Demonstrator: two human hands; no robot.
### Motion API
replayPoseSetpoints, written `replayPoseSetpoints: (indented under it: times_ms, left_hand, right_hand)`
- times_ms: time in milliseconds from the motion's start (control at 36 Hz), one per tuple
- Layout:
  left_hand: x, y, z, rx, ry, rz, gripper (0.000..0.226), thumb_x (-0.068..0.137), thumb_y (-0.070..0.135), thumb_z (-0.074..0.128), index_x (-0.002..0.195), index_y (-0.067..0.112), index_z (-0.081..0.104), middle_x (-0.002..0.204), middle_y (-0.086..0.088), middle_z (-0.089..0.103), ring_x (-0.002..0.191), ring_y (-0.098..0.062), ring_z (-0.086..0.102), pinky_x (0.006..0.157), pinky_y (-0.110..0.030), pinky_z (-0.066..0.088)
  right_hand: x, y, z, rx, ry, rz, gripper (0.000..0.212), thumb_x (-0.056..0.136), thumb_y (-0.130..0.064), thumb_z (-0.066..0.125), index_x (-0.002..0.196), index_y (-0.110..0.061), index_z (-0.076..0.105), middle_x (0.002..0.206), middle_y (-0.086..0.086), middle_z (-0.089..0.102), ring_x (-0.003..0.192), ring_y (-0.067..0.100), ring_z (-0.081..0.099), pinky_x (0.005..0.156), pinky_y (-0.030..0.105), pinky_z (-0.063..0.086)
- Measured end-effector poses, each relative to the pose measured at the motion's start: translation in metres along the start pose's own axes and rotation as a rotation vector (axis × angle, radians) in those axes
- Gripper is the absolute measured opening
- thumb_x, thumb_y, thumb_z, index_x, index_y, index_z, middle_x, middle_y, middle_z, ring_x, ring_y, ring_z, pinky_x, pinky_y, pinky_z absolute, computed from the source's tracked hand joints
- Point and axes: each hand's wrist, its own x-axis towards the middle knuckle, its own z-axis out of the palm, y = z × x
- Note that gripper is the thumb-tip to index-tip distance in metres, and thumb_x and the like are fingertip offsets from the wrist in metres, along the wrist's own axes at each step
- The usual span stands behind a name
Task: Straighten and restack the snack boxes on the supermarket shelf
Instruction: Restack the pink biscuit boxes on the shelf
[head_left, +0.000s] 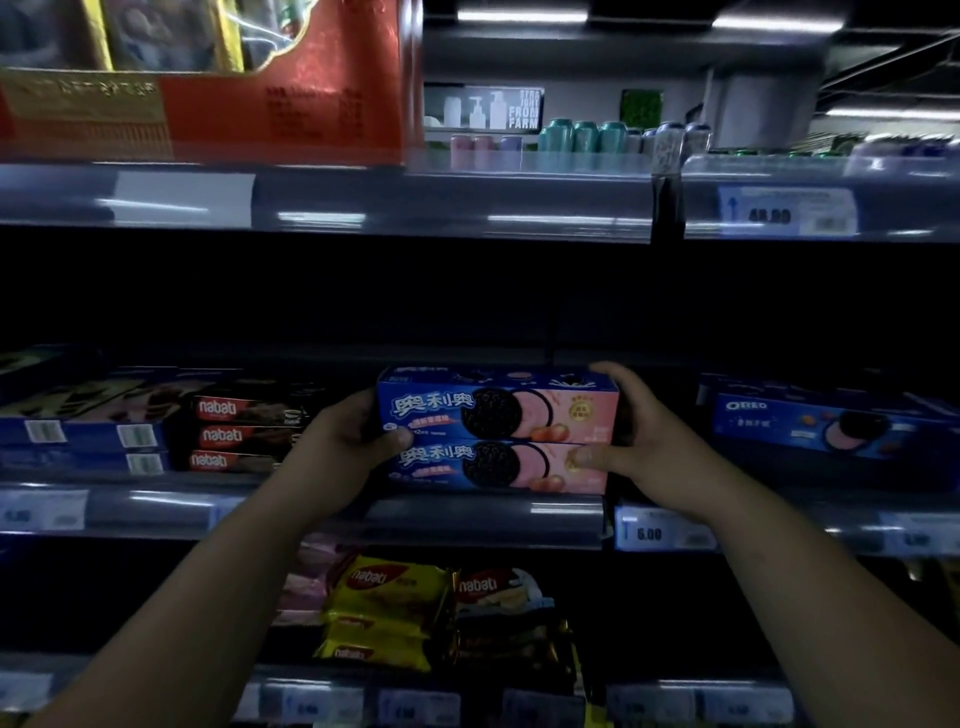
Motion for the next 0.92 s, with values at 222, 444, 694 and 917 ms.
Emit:
replayPoseSetpoints:
  times_ms: [222,444,694,917]
  left_hand:
    - [-0.014,0.031,-0.004,0.144,0.178,0.230,0.077,0.065,0.042,0.071,0.137,0.039,0.043,0.136,0.014,0.050,0.124,-0.008,0.049,0.096,-0.036,0.048]
    - [-0.011,0.079,0.061,0.282,0.082,0.547,0.059,0.075,0.040,0.071,0.121,0.060,0.039,0.132,0.027,0.045,0.123,0.005,0.044,0.087,0.000,0.038]
    - [0.000,0.106,0.235,0.352,-0.142,0.718,0.054,0.080,0.038,0.070,0.131,0.033,0.053,0.129,0.019,0.047,0.123,0.005,0.042,0.103,-0.011,0.032]
    - [0.038,0.099,0.341,0.246,-0.273,0.382,0.059,0.079,0.035,0.076,0.130,0.043,0.048,0.131,0.015,0.046,0.116,-0.001,0.046,0.090,-0.020,0.041]
  right_hand:
    - [-0.012,-0.002,0.003,0.020,0.133,-0.014,0.113,0.065,-0.027,0.088,0.147,-0.053,0.015,0.143,-0.018,0.036,0.130,0.004,0.040,0.108,0.033,0.036]
    - [-0.045,0.007,-0.036,-0.014,0.254,-0.061,0.101,0.057,-0.044,0.083,0.140,-0.057,0.026,0.144,-0.017,0.040,0.120,0.000,0.052,0.096,0.030,0.049]
    - [-0.105,0.039,-0.142,-0.246,0.301,-0.031,0.088,0.075,-0.039,0.081,0.143,-0.052,0.026,0.144,-0.024,0.038,0.126,-0.011,0.040,0.103,0.023,0.040]
    - [-0.115,0.065,-0.234,-0.503,0.326,-0.024,0.075,0.082,-0.036,0.075,0.144,-0.038,0.034,0.139,-0.021,0.036,0.124,-0.003,0.032,0.100,0.020,0.030]
